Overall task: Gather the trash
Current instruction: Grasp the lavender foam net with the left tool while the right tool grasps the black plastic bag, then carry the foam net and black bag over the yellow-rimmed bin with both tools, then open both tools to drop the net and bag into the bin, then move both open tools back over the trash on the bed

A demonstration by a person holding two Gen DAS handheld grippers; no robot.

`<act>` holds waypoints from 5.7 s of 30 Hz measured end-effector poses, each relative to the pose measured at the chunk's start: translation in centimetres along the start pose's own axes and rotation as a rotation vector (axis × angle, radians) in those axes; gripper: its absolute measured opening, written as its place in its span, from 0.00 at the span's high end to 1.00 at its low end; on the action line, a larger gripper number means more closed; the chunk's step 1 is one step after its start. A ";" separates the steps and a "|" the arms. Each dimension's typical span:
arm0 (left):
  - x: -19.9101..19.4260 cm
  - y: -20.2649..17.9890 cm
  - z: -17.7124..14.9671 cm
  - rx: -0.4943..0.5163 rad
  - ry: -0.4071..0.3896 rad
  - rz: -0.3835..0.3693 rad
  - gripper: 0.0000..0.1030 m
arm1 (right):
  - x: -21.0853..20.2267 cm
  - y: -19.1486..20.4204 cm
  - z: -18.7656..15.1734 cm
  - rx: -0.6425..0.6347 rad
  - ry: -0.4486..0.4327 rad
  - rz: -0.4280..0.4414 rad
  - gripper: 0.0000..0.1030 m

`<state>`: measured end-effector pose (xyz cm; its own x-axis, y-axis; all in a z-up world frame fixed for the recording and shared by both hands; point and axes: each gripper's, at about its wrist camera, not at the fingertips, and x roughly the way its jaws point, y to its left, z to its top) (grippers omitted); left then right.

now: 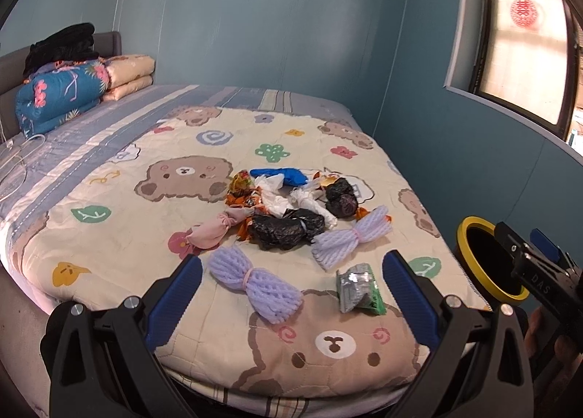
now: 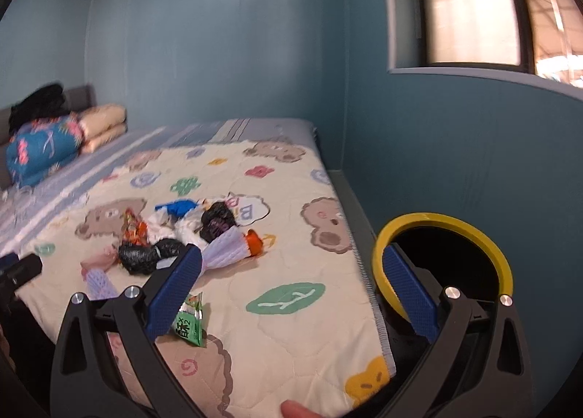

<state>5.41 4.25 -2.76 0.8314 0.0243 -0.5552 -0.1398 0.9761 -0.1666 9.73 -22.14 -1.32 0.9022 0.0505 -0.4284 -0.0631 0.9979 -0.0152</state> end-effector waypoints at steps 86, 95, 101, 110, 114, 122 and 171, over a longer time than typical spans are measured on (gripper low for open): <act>9.5 -1.3 5.6 0.034 0.220 -0.154 0.65 | 18.2 -0.4 12.6 0.135 0.423 0.541 0.65; 8.7 -7.5 8.0 0.113 0.157 -0.263 0.66 | 10.9 -9.3 12.8 0.196 0.307 0.436 0.65; 9.1 -12.5 9.4 0.155 0.143 -0.345 0.65 | 7.0 -15.2 13.2 0.239 0.218 0.329 0.65; 10.6 -20.3 10.2 0.213 0.153 -0.458 0.65 | 5.3 -22.1 12.0 0.306 0.189 0.199 0.65; 11.9 -23.9 9.9 0.252 0.162 -0.492 0.65 | 5.8 -24.8 11.0 0.340 0.196 0.154 0.65; 15.7 -30.7 8.2 0.310 0.234 -0.558 0.65 | 7.0 -29.4 8.5 0.401 0.222 0.068 0.65; 19.6 -30.8 5.1 0.248 0.302 -0.490 0.09 | 11.5 -29.6 4.9 0.490 0.319 -0.020 0.39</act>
<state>28.75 -24.26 -4.29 0.5736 -0.4656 -0.6740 0.3786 0.8803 -0.2859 24.06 -50.87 -1.35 0.7236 0.0922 -0.6841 0.2262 0.9046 0.3612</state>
